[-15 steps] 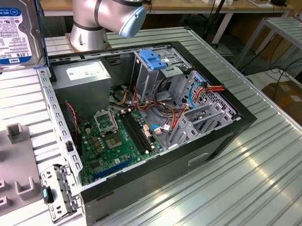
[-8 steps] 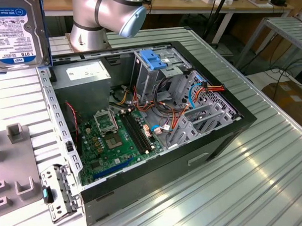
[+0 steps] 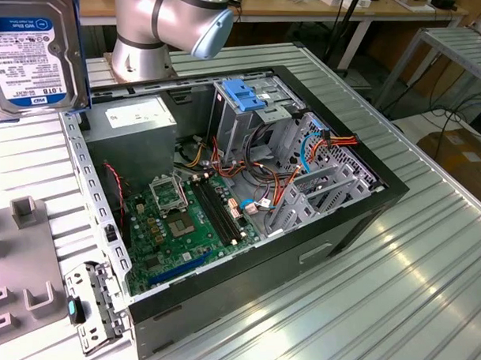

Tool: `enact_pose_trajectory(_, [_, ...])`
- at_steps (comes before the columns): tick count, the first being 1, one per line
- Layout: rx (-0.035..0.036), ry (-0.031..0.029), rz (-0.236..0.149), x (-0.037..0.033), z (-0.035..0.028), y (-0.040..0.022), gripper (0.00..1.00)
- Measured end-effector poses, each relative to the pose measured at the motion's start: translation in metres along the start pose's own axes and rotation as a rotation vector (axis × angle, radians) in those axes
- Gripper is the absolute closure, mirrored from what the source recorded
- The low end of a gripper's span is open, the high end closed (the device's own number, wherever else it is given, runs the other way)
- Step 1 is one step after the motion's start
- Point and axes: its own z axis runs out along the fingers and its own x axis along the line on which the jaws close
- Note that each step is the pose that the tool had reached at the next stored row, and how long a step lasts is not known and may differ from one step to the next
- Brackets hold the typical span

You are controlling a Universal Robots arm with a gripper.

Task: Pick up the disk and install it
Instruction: 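Pick up the disk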

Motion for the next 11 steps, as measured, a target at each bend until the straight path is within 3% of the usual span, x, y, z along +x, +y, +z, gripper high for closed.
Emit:
enact_pose_trajectory(4, [-0.0001, 0.0, 0.0, 0.0059, -0.0001, -0.006, 0.63])
enact_pose_trajectory(11, [-0.0001, 0.0001, 0.0, 0.0088, 0.0, -0.0177, 0.63])
